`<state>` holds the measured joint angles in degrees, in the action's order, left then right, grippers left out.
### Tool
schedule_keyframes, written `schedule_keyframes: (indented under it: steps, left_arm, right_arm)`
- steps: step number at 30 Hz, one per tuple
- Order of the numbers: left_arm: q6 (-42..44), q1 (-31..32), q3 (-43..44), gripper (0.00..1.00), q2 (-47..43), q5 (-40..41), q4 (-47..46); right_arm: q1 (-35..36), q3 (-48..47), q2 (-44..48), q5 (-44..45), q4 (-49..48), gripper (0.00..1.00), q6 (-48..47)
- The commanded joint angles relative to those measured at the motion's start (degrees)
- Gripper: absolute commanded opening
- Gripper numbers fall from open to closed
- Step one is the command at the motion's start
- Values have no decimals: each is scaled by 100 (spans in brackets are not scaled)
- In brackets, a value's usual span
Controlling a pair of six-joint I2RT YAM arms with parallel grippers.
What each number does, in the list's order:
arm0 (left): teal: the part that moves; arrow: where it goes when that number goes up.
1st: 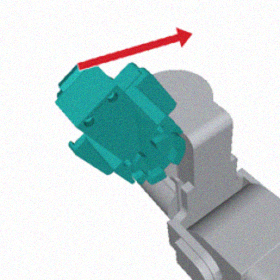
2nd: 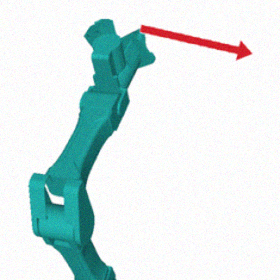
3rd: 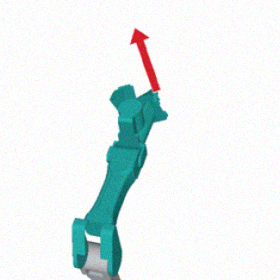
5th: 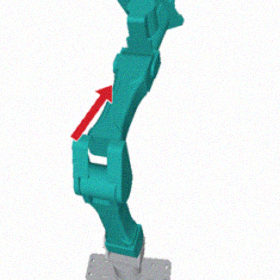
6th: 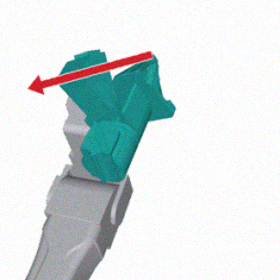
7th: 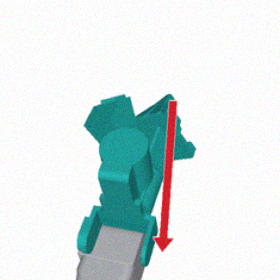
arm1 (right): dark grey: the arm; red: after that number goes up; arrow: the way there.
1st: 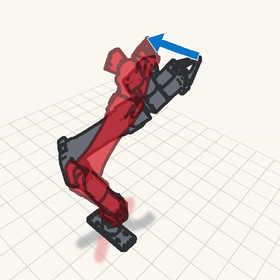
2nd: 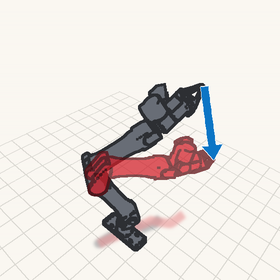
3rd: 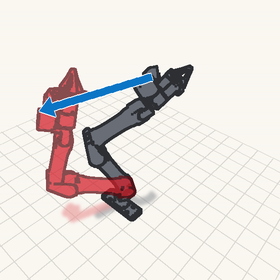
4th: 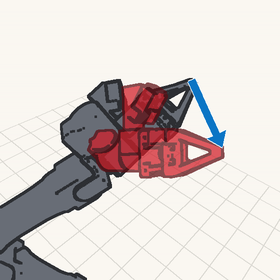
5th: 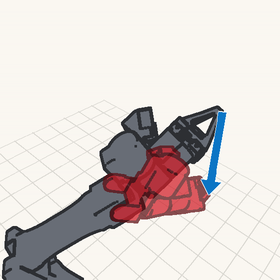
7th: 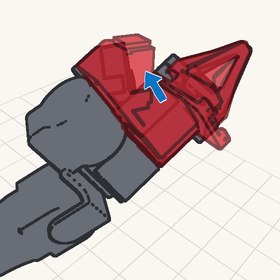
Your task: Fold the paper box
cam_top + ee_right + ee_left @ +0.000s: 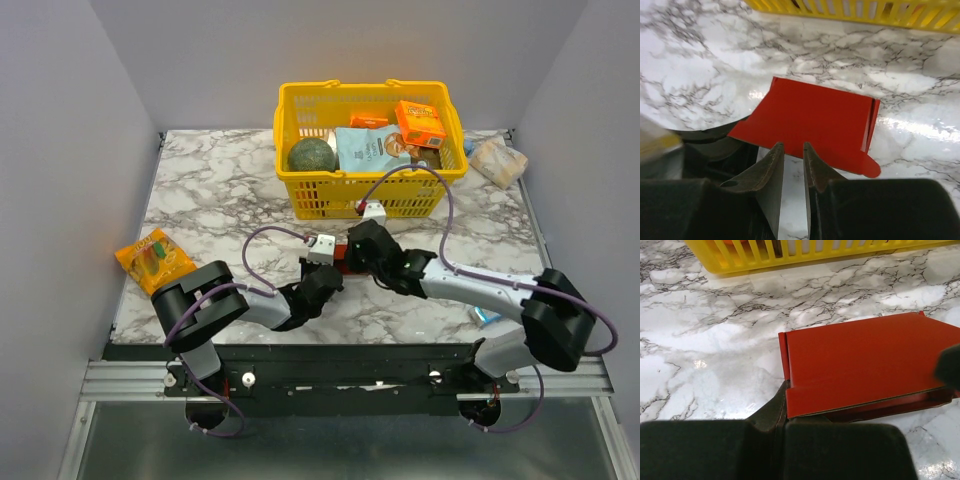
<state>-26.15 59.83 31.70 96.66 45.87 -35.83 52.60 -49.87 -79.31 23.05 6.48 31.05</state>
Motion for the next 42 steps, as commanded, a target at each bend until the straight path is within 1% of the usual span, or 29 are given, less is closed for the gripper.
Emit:
schedule_keyframes:
  steps: [1,3,4,6,7,9,10,12,15,16,21,22,27,31,36,37,40,42]
  left_arm:
    - [22,72,-130,0,116,-95,1122]
    - [31,72,-77,0,28,-192,1315]
    - [31,81,-7,2,-7,-244,1481]
    - [66,90,55,11,-95,-367,1623]
    - [84,99,81,19,-121,-403,1693]
    - [128,116,90,31,-226,-525,1886]
    - [154,116,90,39,-262,-552,1948]
    - [180,125,82,49,-420,-657,2141]
    - [285,125,64,58,-674,-746,2370]
    - [312,125,47,65,-736,-842,2414]
    - [400,125,90,77,-1105,-1141,2844]
    - [392,125,99,81,-1167,-1202,2923]
    - [418,125,108,91,-1615,-1519,3310]
    - [479,125,169,96,-1870,-1783,3574]
    - [550,125,143,98,-2318,-2196,4092]
    - [558,125,100,98,-2423,-2474,4111]
    - [567,116,-6,99,-2845,-2845,4172]
    - [559,81,-41,99,-3188,-3249,4243]
  right_arm:
    - [-57,-111,-751,-476,-226,27,129]
    - [-48,-15,-884,-547,-278,27,322]
    - [-48,12,-954,-556,-279,27,375]
    - [-48,47,-1121,-573,-314,27,507]
    - [-48,39,-1165,-573,-331,27,525]
    - [-57,-5,-1324,-565,-323,27,543]
    - [-65,-49,-1368,-556,-332,27,560]
    - [-83,-67,-1438,-521,-305,27,622]
    - [-101,-32,-1465,-398,-305,27,683]
    - [-109,-14,-1456,-363,-288,27,701]
    - [-101,73,-1552,-283,-296,27,815]
    - [-101,91,-1605,-266,-296,27,841]
    - [-101,223,-1649,-82,-349,26,1104]
    - [-109,723,-1474,42,-814,26,1333]
    - [-109,794,-1535,112,-903,26,1465]
    - [-109,794,-1552,103,-903,26,1474]
    - [-101,785,-1605,112,-929,25,1492]
    - [-101,786,-1667,112,-956,25,1483]
